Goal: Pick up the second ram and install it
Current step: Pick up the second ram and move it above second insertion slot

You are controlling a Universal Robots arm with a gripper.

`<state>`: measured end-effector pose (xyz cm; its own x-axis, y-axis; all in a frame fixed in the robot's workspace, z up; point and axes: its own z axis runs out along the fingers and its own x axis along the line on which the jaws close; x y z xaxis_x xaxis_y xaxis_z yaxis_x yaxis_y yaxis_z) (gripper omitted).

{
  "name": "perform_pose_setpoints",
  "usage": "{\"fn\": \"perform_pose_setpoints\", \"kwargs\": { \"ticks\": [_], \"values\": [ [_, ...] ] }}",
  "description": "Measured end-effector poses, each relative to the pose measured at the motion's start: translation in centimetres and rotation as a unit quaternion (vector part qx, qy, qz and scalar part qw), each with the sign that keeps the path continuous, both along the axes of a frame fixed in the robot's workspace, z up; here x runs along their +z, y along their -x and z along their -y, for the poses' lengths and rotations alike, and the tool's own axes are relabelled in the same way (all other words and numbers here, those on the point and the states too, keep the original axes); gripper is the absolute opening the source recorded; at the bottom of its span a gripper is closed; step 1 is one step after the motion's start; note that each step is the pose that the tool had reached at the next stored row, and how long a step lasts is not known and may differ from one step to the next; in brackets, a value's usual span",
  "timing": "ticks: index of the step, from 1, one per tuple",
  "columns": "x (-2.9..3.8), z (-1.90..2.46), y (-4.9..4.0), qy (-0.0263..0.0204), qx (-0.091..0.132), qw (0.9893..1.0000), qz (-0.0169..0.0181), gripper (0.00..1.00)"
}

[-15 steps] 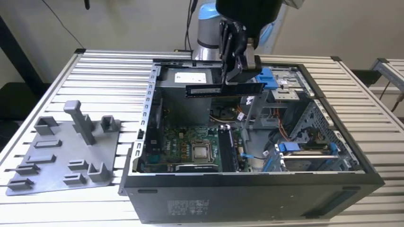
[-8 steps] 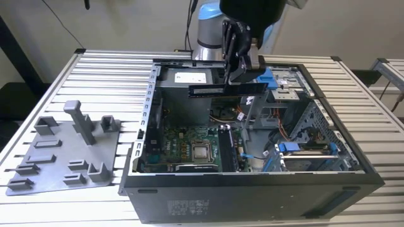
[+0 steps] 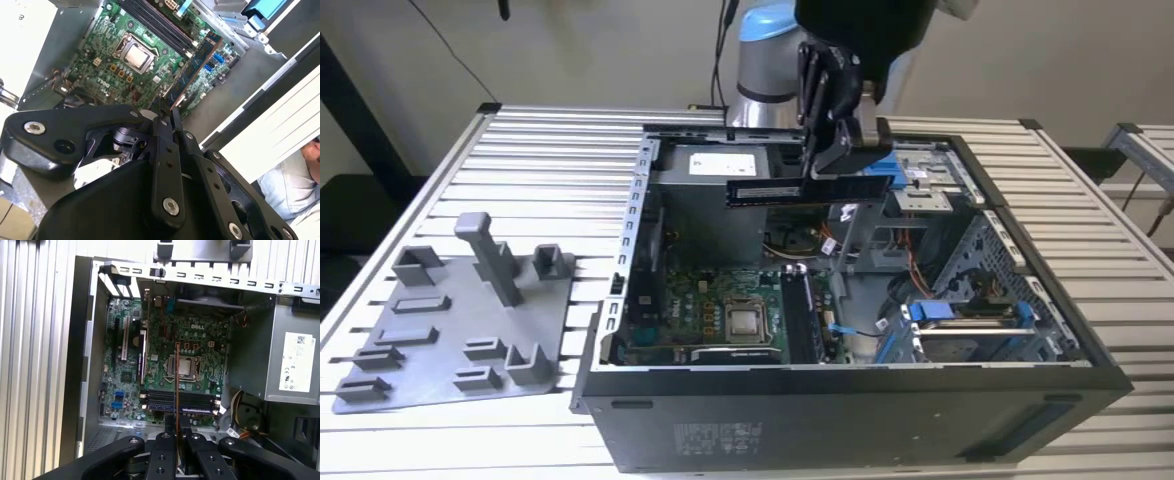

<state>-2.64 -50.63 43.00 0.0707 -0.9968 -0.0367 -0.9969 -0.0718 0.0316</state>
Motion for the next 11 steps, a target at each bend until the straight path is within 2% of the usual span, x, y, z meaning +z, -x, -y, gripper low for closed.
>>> {"fn": "perform_pose_setpoints", "kwargs": {
  "ticks": [11],
  "values": [
    [0.0,0.0,-1.27,0.0,0.0,1.0,0.0,0.14]
  ]
}}
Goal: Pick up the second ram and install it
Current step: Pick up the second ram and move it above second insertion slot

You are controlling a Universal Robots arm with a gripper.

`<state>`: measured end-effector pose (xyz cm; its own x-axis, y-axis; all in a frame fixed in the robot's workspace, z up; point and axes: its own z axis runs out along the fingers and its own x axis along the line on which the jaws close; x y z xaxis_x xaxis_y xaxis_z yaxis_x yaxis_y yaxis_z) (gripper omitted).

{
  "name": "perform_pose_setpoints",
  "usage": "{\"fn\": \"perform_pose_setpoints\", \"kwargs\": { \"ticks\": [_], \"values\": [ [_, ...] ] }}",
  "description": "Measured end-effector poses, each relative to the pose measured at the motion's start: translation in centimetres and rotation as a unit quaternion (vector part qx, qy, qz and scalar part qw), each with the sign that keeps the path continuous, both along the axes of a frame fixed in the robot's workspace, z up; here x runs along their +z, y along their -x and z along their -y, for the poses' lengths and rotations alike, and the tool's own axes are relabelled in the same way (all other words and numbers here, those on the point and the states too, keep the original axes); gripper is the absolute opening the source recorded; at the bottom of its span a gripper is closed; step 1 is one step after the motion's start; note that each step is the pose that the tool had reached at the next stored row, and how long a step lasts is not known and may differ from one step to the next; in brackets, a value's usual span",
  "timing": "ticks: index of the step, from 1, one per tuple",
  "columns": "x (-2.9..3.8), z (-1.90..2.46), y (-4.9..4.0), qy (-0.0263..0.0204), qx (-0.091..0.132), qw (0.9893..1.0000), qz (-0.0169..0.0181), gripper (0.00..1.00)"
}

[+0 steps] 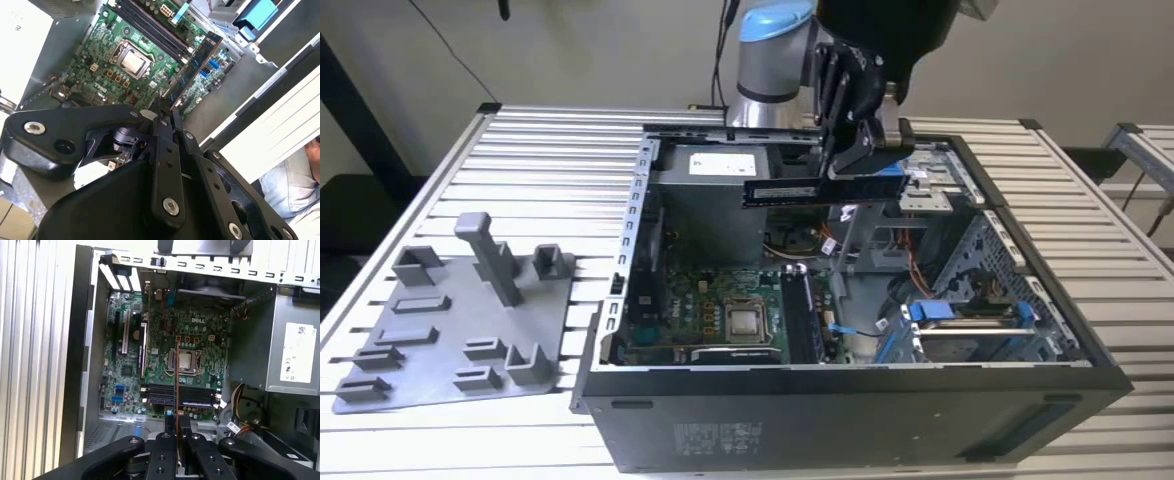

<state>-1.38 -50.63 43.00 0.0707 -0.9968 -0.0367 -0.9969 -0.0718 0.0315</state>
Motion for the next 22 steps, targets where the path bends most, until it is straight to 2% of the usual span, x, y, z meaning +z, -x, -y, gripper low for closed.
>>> {"fn": "perform_pose_setpoints", "kwargs": {
  "ticks": [11,19,22],
  "values": [
    [0.0,0.0,-0.21,0.0,0.0,1.0,0.0,0.14],
    [-0.09,-0.87,-0.22,-0.0002,-0.004,1.0,0.0,0.14],
    [-0.2,-1.05,-0.21,-0.0008,-0.009,1.0,0.0,0.14]
  ]
}}
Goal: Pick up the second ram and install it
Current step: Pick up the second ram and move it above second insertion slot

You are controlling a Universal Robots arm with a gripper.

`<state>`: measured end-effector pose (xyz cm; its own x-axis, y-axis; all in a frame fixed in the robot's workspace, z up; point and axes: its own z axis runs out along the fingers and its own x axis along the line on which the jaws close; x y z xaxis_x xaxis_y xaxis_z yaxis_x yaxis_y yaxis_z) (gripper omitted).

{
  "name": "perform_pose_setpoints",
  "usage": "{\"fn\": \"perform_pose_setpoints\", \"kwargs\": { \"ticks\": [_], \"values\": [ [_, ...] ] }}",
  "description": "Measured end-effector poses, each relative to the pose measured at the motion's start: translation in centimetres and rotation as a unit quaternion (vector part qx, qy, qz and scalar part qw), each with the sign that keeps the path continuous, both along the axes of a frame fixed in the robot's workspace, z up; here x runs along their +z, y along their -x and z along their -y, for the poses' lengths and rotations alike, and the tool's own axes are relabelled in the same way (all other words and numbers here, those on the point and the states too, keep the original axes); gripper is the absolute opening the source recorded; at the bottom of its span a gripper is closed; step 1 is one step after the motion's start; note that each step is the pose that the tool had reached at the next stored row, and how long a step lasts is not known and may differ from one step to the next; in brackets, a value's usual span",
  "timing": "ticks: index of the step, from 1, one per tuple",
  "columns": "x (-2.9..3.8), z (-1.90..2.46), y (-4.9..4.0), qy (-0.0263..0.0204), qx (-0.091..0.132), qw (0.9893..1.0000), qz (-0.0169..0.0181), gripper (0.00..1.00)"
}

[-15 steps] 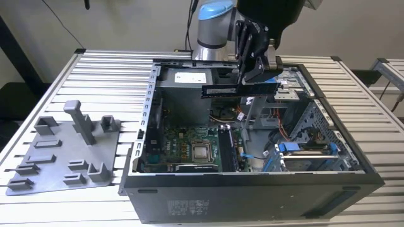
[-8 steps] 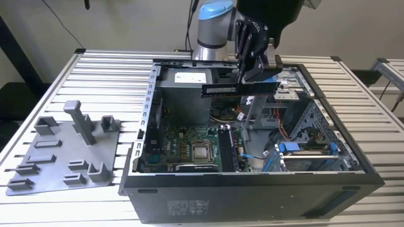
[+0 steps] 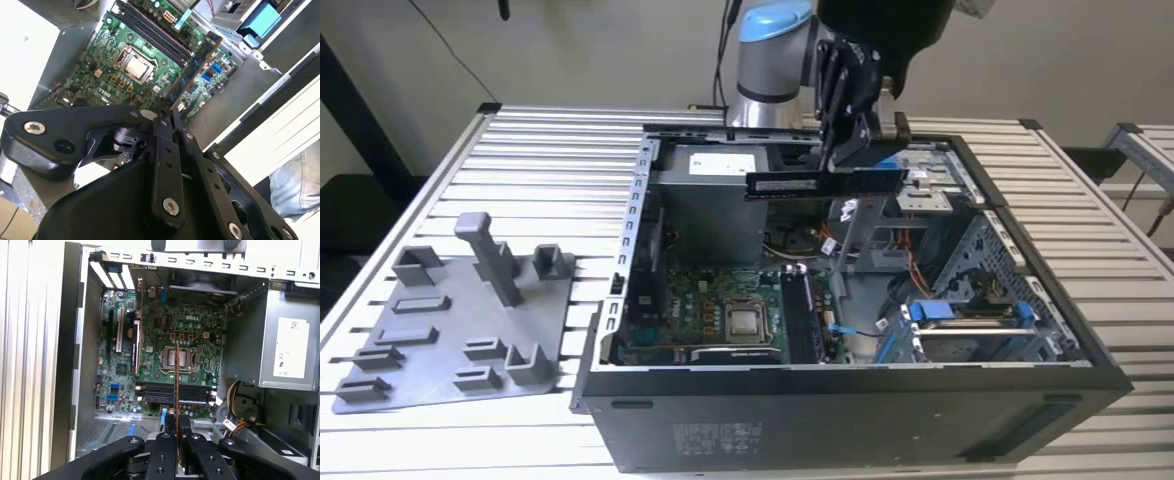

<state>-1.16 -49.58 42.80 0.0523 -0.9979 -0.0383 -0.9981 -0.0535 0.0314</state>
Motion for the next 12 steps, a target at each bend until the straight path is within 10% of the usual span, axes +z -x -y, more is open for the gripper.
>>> {"fn": "perform_pose_setpoints", "kwargs": {
  "ticks": [12],
  "values": [
    [-0.49,-2.95,0.0,-0.0001,-0.002,1.0,0.0,0.14]
  ]
}}
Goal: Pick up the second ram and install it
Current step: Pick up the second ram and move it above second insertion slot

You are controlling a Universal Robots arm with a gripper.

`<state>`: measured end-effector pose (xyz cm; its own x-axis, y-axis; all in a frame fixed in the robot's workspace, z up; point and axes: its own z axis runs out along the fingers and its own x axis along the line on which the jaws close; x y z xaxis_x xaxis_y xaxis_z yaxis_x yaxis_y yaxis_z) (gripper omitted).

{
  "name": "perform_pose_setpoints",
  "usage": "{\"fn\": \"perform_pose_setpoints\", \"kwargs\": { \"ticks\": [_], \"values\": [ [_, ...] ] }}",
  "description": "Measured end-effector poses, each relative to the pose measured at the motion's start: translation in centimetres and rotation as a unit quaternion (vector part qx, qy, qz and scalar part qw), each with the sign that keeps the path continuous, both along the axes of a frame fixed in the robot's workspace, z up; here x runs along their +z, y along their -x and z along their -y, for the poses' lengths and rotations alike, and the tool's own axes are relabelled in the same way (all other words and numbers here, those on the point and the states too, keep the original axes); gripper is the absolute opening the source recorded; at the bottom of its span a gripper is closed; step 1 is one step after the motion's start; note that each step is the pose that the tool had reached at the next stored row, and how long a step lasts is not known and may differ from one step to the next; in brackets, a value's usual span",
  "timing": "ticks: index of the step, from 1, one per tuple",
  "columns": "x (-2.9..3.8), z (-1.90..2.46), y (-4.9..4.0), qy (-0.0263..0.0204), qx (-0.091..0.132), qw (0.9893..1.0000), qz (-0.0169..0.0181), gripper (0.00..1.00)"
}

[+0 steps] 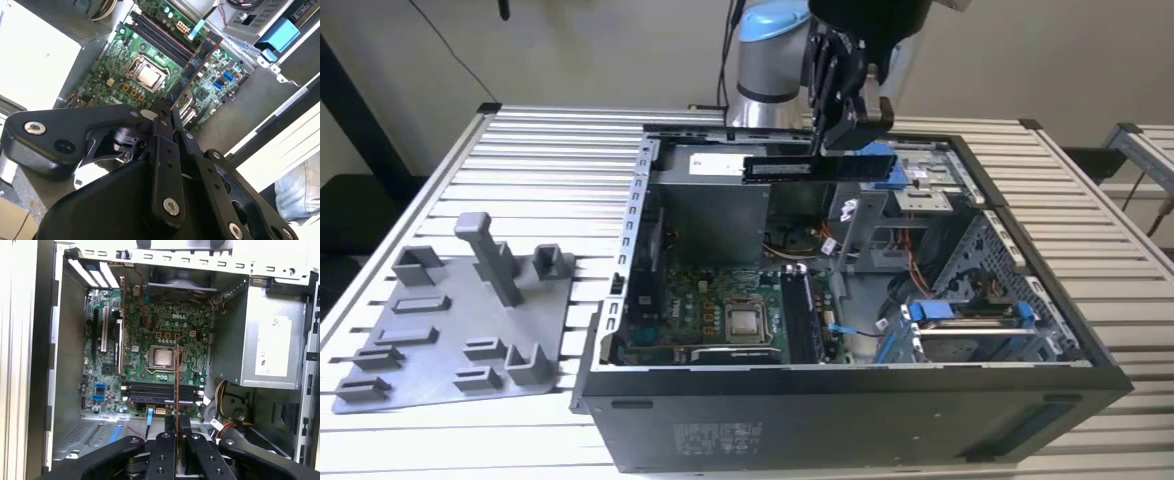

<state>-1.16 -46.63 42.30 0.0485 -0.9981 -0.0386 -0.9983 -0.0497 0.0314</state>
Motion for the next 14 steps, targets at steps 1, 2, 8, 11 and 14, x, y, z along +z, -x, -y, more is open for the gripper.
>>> {"fn": "perform_pose_setpoints", "kwargs": {
  "ticks": [1,2,8,11,14],
  "values": [
    [-0.04,-0.26,0.0,0.0,0.0,1.0,0.0,0.14],
    [-0.08,-0.54,-0.01,0.0,0.0,1.0,0.0,0.14],
    [-0.28,-2.06,-0.02,0.0,0.0,1.0,0.0,0.14],
    [-0.37,-2.63,-0.05,0.0,0.0,1.0,0.0,0.14],
    [-0.45,-3.2,-0.05,0.0,0.0,1.0,0.0,0.14]
  ]
}}
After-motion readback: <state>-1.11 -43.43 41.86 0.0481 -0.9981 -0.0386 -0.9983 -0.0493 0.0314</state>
